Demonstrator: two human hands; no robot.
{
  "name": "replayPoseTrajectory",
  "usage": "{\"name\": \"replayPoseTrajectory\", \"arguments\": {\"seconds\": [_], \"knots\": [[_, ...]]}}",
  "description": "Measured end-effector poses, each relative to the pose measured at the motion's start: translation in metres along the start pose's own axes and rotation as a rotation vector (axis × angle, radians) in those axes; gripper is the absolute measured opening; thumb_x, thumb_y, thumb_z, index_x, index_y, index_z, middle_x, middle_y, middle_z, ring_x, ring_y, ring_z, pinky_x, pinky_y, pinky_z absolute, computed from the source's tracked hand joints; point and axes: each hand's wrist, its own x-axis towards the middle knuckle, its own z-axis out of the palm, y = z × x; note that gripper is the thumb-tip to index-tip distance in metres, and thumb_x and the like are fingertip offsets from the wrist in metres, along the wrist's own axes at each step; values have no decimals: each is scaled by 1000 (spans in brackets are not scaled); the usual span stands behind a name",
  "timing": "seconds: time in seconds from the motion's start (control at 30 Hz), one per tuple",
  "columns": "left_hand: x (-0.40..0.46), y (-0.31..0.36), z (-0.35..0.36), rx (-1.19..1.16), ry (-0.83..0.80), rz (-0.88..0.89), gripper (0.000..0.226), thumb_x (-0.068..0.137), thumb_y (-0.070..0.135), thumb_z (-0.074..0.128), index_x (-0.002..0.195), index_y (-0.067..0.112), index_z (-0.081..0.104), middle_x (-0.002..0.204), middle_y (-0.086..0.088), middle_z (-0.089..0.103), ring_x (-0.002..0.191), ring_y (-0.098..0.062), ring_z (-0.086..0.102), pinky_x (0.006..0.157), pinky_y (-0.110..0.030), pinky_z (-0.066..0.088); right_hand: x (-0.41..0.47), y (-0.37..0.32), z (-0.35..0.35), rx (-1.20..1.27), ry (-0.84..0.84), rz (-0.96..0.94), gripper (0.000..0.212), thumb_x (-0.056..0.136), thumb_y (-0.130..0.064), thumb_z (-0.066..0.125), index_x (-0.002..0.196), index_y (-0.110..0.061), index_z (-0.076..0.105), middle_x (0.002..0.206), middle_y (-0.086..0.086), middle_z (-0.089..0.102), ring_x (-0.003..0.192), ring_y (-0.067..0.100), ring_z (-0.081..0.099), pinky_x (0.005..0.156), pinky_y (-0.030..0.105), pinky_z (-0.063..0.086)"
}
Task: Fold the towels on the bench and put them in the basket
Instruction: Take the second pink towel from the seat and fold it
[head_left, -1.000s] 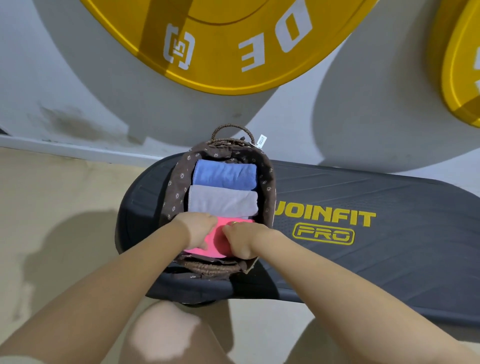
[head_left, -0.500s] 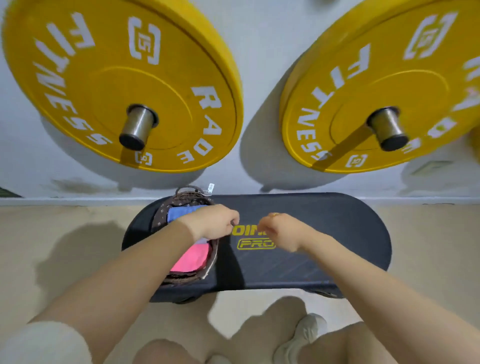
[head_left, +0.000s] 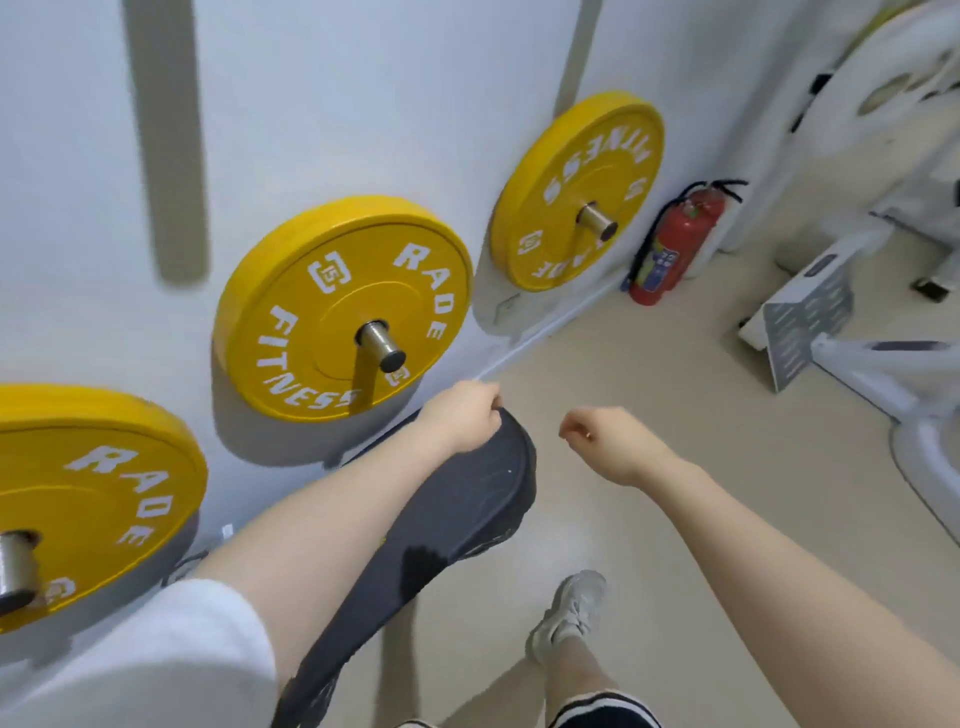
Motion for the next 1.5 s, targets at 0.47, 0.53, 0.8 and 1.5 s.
{"name": "replayPoseTrajectory", "arguments": {"seconds": [0.47,0.53,0.8,1.5], "knots": [[256,302,46,94,-226,353,31,93,19,43,120,11,56,115,-8,64,107,-25,58,87,-27,43,0,326,-159,305,195,366,23,95,-12,44,107,-5,63,105,9,68,101,25,60,76,24,39],[288,351,52,124,-247,428,30,93,19,44,119,10,56,115,-8,64,106,-25,58,85,-25,42,-7,365,-175,364,226,408,23,95,-10,44,106,-3,63,107,11,68,102,27,60,76,25,40],[427,555,119,202,-380,681,28,93,18,47,117,10,57,114,-8,63,103,-24,57,83,-23,40,-40,566,-246,481,405,649,23,93,-7,42,105,-2,61,108,13,65,91,23,55,77,29,44],[716,1088,284,234,-584,867,29,97,19,38,120,13,54,109,-2,57,92,-18,52,75,-26,40,-123,1086,-439,544,517,967,24,95,-17,42,101,-9,63,101,1,63,95,20,57,77,28,42]]}}
